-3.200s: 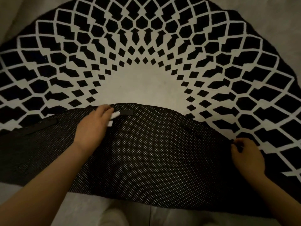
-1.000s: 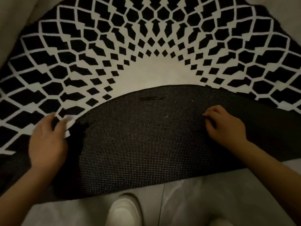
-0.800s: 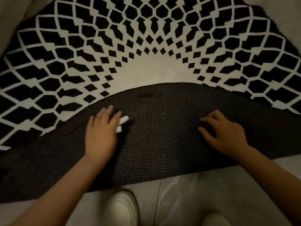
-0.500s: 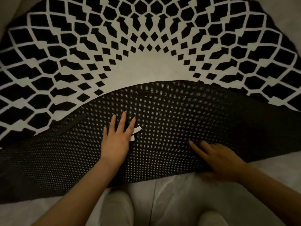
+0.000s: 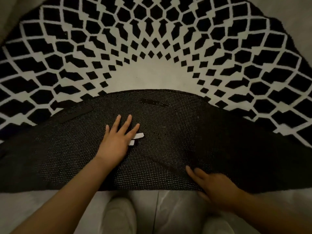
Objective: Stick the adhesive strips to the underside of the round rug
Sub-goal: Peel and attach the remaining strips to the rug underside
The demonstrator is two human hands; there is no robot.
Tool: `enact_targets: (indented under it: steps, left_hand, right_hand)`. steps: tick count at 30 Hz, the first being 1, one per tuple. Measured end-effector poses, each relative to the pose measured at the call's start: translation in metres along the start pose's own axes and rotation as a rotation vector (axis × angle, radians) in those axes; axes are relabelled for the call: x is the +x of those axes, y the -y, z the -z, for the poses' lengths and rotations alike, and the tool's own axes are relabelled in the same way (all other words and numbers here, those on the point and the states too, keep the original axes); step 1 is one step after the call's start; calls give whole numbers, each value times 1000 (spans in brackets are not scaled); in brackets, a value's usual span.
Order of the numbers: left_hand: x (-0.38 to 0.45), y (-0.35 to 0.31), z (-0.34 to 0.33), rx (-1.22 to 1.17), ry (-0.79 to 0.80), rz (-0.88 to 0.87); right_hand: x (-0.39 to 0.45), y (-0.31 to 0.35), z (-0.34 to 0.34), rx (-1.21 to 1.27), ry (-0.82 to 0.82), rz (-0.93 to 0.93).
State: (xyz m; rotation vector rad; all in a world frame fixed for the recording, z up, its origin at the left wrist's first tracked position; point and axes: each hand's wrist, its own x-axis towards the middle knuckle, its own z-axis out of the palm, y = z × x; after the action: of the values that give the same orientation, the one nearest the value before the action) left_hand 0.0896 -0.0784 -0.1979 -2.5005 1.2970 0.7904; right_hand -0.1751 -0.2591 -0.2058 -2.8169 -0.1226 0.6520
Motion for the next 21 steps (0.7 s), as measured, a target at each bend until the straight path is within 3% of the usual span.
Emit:
enact_targets:
  steps: [1, 2, 6, 9, 12, 16, 19, 21]
  left_hand:
    - [0, 5, 1, 3, 21, -27]
    - [-1, 10, 1, -1, 35, -54]
    - [-4, 25, 3, -3, 41, -128]
    - [-10, 19, 2, 5, 14, -78]
    - [-17, 10, -4, -17, 10, -25]
    - [-17, 8, -5, -13, 24, -10]
    - [-15, 7, -3, -19, -1, 0]
    - [-13, 9, 3, -45, -130, -1]
  right_hand:
    - [-1, 15, -1, 140, 169, -84]
    - [1, 27, -4, 220, 232, -120]
    - [-3, 50, -23, 204, 18, -90]
    - [-6, 39, -18, 85, -179, -111]
    - [-3, 13, 11, 147, -377, -450]
    - [2, -43, 30, 562, -474, -1036]
    - [-1, -81, 38, 620, -446, -1161]
    - [-4, -90, 38, 630, -391, -1171]
